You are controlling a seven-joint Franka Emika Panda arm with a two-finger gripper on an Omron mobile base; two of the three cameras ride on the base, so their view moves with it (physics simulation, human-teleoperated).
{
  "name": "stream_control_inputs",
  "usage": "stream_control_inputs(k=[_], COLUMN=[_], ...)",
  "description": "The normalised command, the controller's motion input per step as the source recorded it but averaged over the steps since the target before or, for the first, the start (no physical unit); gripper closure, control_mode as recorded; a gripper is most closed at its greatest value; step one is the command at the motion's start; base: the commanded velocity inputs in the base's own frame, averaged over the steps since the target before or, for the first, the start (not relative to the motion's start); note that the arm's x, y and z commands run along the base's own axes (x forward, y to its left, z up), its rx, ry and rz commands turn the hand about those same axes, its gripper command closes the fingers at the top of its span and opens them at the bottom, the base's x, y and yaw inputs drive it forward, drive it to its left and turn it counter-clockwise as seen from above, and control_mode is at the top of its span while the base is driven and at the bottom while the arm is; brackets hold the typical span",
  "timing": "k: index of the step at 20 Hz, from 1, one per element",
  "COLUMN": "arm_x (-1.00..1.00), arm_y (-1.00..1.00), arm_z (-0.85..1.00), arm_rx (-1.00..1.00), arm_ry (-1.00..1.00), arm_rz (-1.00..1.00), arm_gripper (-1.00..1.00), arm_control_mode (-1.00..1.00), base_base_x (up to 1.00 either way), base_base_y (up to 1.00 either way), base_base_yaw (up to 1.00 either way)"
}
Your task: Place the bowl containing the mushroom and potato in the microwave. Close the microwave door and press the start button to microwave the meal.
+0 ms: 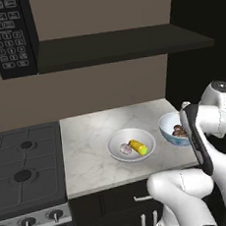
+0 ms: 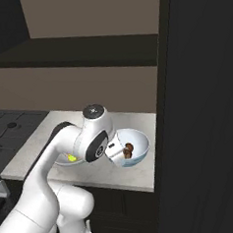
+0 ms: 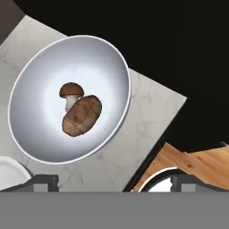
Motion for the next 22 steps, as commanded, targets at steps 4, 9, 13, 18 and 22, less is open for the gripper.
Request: stream_control_inputs(k=[4,9,13,18,22], arm_x=[0.13,0.38,0.4,0.37,0.34], arm_y=[-0.04,0.0,-0.08,-0.11,-0.01], arm_z=[-0.45,-0.33,-0.21,-0.2,-0.24], arm_rx=[0.0,0.02,0.06,0.07,0.04], arm_ry=[0.09,0.08,0.04,0.01,0.0], arm_rz=[0.0,0.0,0.0,-0.01,-0.02], arm_gripper=[-1.0,-1.0,-1.0,-1.0,-1.0], arm_control_mode=[-1.0,-1.0,-1.0,-1.0,-1.0], base_base_x=[0.0,0.0,0.0,0.0,0.0], base_base_y=[0.0,0.0,0.0,0.0,0.0], base_base_yaw=[0.0,0.0,0.0,0.0,0.0])
